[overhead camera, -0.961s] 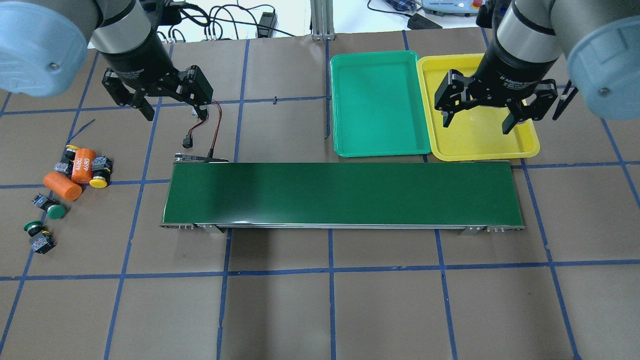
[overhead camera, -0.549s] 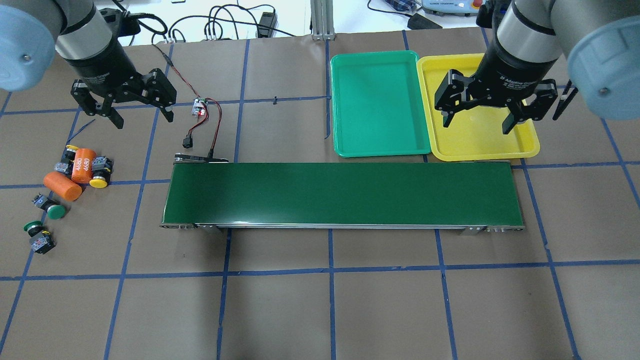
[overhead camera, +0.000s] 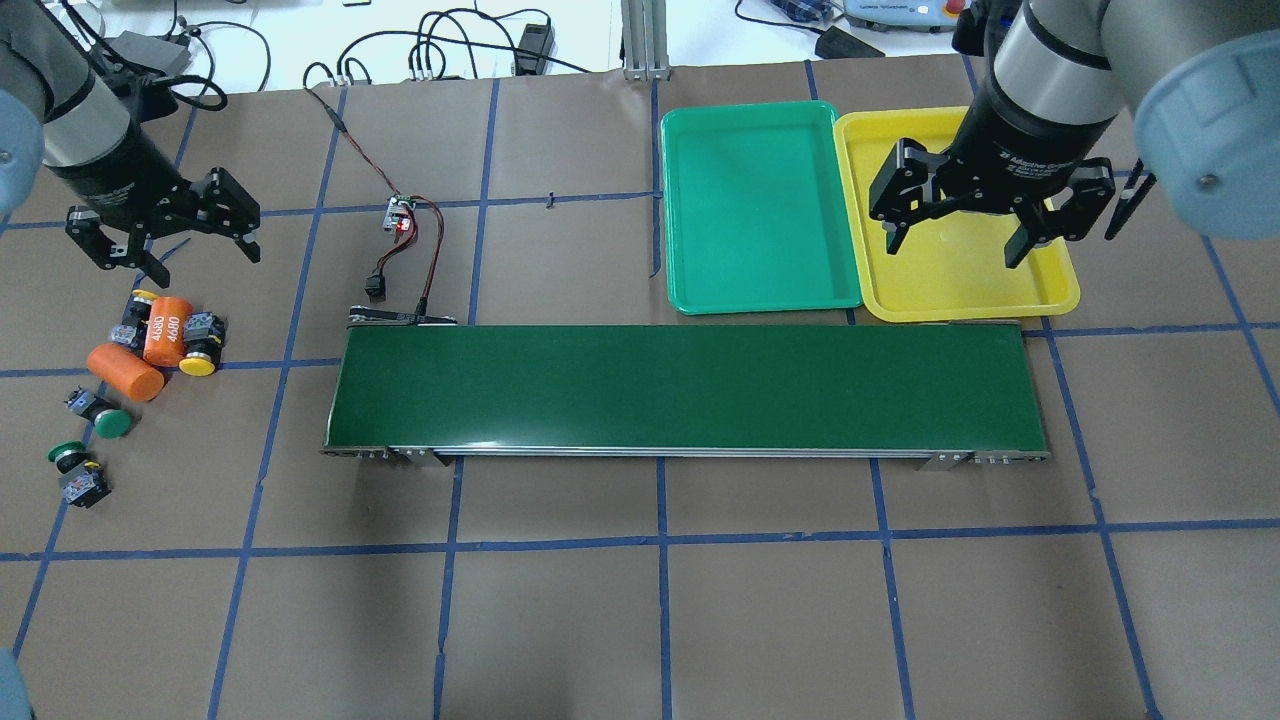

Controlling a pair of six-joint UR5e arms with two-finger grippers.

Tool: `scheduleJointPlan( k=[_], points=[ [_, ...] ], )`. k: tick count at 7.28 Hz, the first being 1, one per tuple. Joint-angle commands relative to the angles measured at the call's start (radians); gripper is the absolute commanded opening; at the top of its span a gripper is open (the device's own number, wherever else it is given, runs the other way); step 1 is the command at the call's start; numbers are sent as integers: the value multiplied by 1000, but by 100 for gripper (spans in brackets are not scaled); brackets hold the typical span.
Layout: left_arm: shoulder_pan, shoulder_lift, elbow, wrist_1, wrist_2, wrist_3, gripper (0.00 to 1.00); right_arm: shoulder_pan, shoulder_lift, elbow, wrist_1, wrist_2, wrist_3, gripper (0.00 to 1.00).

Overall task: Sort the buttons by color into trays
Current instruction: 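Move the left gripper down over the yellow-capped push button in the pile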

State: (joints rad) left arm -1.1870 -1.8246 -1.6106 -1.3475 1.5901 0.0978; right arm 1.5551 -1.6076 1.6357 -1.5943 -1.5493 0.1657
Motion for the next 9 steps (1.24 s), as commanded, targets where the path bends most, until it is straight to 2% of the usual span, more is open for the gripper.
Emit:
scheduleJointPlan(
  k=[1,3,5,9],
  points=[
    [64,-112,-64,282,1,107,100,-1,0,0,1,0,0,100],
    [99,-188,-75,300,-9,126,100,-1,0,-1,1,0,0,100],
    [121,-217,-98,327,-1,265,100,-1,0,-1,1,0,0,100],
    [145,-249,-106,360,1,278,100,-1,0,1,5,0,0,100]
  ],
)
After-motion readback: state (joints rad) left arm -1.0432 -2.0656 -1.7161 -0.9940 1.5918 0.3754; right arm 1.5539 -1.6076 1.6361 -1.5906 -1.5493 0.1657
